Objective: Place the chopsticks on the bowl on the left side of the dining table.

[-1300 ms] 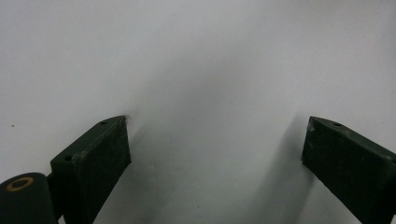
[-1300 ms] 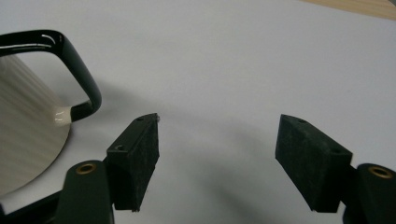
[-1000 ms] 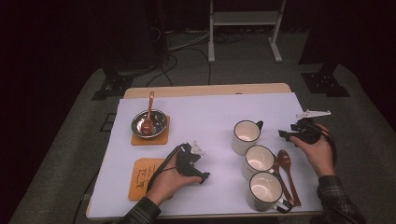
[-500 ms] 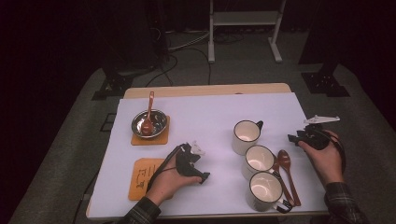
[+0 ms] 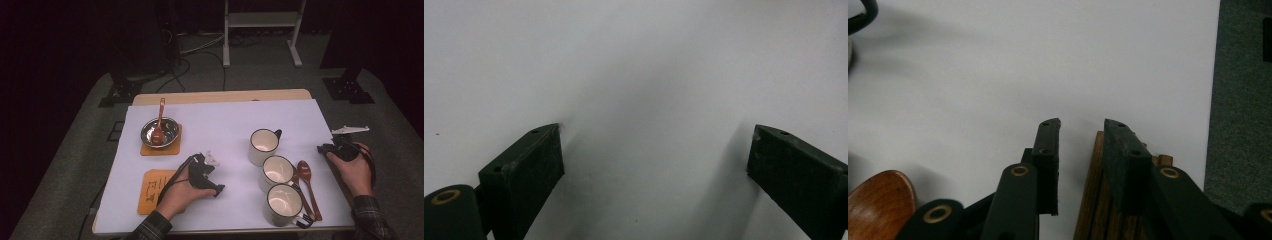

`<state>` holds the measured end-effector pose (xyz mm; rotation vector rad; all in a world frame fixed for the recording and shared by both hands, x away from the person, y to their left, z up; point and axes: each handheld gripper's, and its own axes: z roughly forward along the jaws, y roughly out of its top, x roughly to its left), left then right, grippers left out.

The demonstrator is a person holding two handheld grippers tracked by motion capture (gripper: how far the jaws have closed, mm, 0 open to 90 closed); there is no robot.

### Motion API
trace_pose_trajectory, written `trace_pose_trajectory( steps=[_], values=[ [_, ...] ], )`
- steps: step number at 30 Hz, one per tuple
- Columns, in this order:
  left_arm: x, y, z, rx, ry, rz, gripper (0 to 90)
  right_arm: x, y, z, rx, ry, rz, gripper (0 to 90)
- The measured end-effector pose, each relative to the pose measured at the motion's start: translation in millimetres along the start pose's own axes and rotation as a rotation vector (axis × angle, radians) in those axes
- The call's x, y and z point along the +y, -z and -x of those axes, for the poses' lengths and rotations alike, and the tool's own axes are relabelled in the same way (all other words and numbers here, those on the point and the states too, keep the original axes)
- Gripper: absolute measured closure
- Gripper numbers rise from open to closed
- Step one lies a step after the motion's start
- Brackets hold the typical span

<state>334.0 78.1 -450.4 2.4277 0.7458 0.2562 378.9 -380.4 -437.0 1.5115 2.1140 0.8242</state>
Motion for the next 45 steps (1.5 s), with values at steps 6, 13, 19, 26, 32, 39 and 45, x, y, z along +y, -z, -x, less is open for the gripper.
trace_pose_trajectory(
  steps=[6, 13, 19, 26, 32, 39, 45],
  values=[
    [0.1, 0.0, 0.0, 0.0, 0.0, -0.001, 6.5, -2.2, -3.2, 2.5, -0.001, -0.002, -0.02, 70.8],
    [0.1, 0.0, 0.1, 0.001, 0.0, -0.001, 6.5, -2.6, -3.8, 3.7, -0.006, -0.006, -0.026, 74.0],
    [0.1, 0.0, 0.1, 0.001, 0.0, -0.001, 6.5, -3.1, -2.8, 3.7, -0.009, -0.013, -0.031, 76.4],
    [0.1, 0.0, 0.1, 0.001, 0.0, -0.001, 6.5, -4.8, -4.7, 1.6, 0.013, -0.013, -0.058, 80.1],
    [0.2, -0.1, 0.0, 0.0, -0.001, -0.002, 6.5, -4.9, -5.7, 2.1, 0.018, -0.02, -0.065, 81.2],
    [0.3, -0.2, 0.3, 0.002, 0.002, -0.001, 6.5, -1.7, -8.4, 0.4, 0.025, -0.022, -0.066, 81.7],
    [0.3, -0.2, 0.3, 0.002, 0.003, -0.002, 6.5, 2.9, -12.6, -4.4, 0.028, -0.02, -0.066, 82.0]
  ],
)
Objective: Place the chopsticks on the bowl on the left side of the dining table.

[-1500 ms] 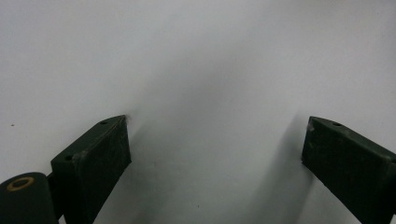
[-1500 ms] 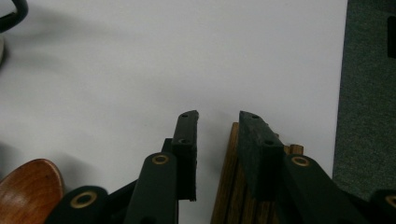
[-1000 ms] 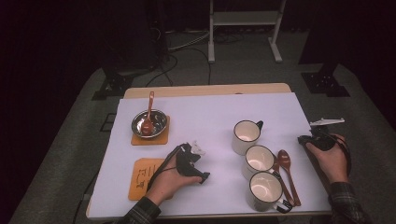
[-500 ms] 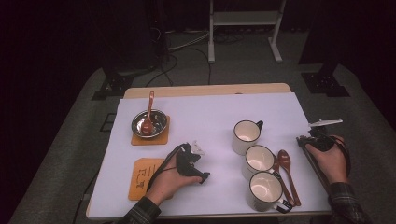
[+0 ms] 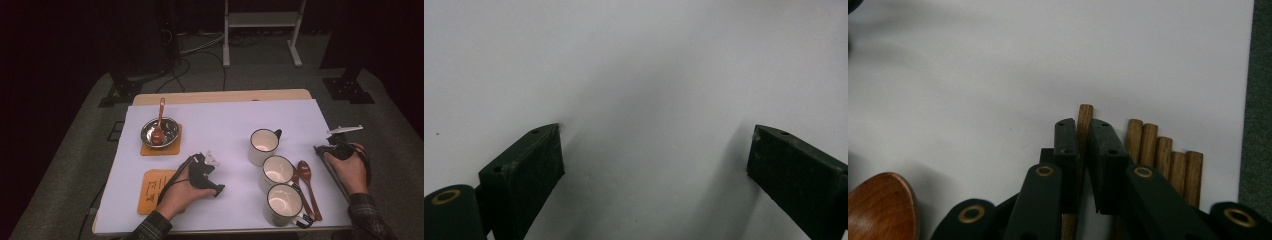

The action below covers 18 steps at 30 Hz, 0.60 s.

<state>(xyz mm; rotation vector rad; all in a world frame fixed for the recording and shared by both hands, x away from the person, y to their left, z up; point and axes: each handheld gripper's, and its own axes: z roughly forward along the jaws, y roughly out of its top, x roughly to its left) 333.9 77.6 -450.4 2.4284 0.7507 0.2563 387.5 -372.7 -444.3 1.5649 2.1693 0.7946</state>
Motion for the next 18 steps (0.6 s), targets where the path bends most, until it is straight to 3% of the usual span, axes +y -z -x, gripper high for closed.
trace_pose_trajectory(
  steps=[18],
  values=[
    [0.1, -0.1, 0.0, -0.001, 0.0, -0.001, 6.5, 11.6, -9.4, -9.1, 0.016, 0.02, -0.002, 82.5]
  ],
)
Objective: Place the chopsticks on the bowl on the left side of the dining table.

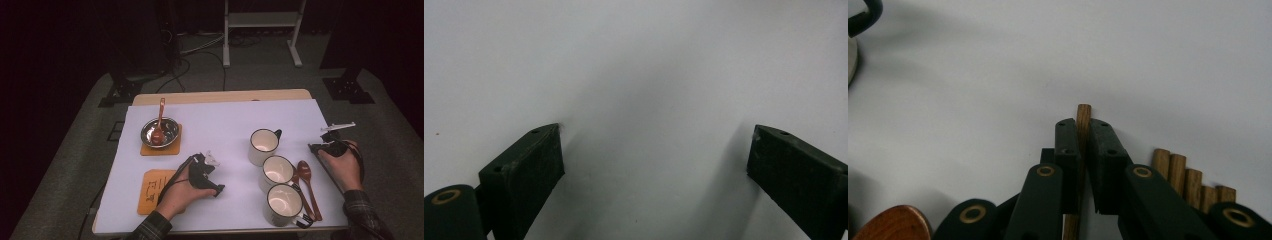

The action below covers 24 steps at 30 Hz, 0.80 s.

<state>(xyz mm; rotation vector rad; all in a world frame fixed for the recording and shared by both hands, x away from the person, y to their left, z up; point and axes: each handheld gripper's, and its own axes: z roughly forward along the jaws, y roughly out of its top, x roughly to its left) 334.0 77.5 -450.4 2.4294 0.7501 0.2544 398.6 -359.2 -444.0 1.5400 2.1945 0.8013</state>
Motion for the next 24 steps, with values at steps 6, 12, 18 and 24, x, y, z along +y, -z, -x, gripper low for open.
trace_pose_trajectory(
  steps=[6, 12, 18, 24],
  values=[
    [0.2, -0.1, 0.1, 0.001, 0.001, -0.001, 6.5, 4.8, -4.0, -2.6, 0.006, 0.011, 0.001, 82.6],
    [0.3, -0.1, 0.1, 0.001, 0.001, -0.002, 6.6, 10.7, -9.0, -5.2, 0.014, 0.015, 0.003, 82.8],
    [0.3, -0.1, 0.1, 0.001, 0.001, -0.002, 6.6, 16.8, -14.1, -8.8, 0.022, 0.026, 0.005, 83.0],
    [0.3, 0.0, 0.1, 0.001, 0.0, -0.002, 6.6, 25.1, -21.4, -14.5, 0.038, 0.048, 0.009, 83.2]
  ],
)
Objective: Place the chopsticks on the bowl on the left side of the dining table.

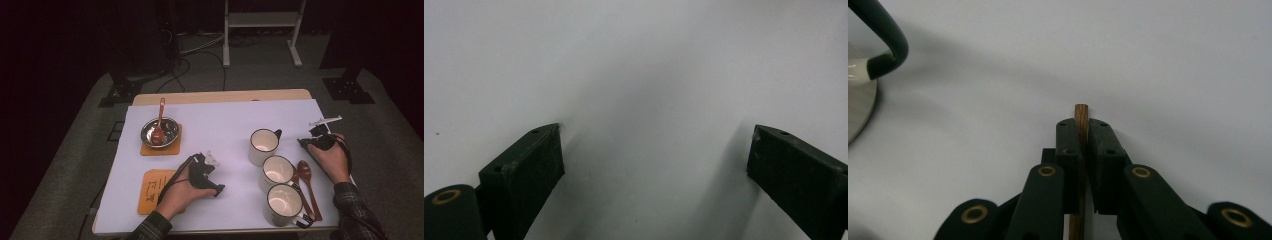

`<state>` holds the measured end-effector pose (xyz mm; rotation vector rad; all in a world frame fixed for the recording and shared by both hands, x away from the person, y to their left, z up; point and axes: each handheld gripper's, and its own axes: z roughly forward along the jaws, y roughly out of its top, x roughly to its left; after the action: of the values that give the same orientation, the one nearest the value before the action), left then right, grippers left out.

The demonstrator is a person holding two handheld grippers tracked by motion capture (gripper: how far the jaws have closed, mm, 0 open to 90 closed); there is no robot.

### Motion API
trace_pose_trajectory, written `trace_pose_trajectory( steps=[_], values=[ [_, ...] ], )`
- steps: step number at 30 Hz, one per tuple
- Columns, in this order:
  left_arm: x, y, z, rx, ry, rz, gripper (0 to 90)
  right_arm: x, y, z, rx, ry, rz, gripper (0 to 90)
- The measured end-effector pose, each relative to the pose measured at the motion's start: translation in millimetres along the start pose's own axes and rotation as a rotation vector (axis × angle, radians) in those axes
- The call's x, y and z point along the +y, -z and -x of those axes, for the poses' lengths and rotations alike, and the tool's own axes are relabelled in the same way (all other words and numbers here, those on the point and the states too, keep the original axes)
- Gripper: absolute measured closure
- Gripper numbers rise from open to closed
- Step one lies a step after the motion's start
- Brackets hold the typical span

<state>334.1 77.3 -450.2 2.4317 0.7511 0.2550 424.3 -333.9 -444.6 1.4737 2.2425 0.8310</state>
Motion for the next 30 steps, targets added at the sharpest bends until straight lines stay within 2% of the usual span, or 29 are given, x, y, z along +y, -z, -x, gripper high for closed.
trace_pose_trajectory(
  steps=[8, 11, 16, 22, 30],
  values=[
    [-0.1, 0.1, -0.1, 0.001, -0.002, 0.001, 6.6, 8.7, -7.7, -3.3, 0.009, 0.015, 0.002, 83.1],
    [-0.1, 0.1, -0.2, 0.001, -0.002, 0.0, 6.6, 8.0, -6.8, -3.4, 0.01, 0.012, 0.013, 78.6],
    [-0.1, 0.0, -0.2, 0.001, -0.002, 0.001, 6.6, 7.0, 3.5, -2.8, 0.026, 0.001, 0.051, 71.5],
    [-0.2, 0.1, -0.1, 0.001, -0.001, 0.002, 6.6, 0.3, 12.9, -3.0, 0.032, 0.007, 0.057, 64.2],
    [-0.2, 0.1, 0.0, 0.001, 0.0, 0.002, 6.6, -10.0, 30.0, 0.0, 0.041, -0.02, 0.068, 62.3]
  ],
)
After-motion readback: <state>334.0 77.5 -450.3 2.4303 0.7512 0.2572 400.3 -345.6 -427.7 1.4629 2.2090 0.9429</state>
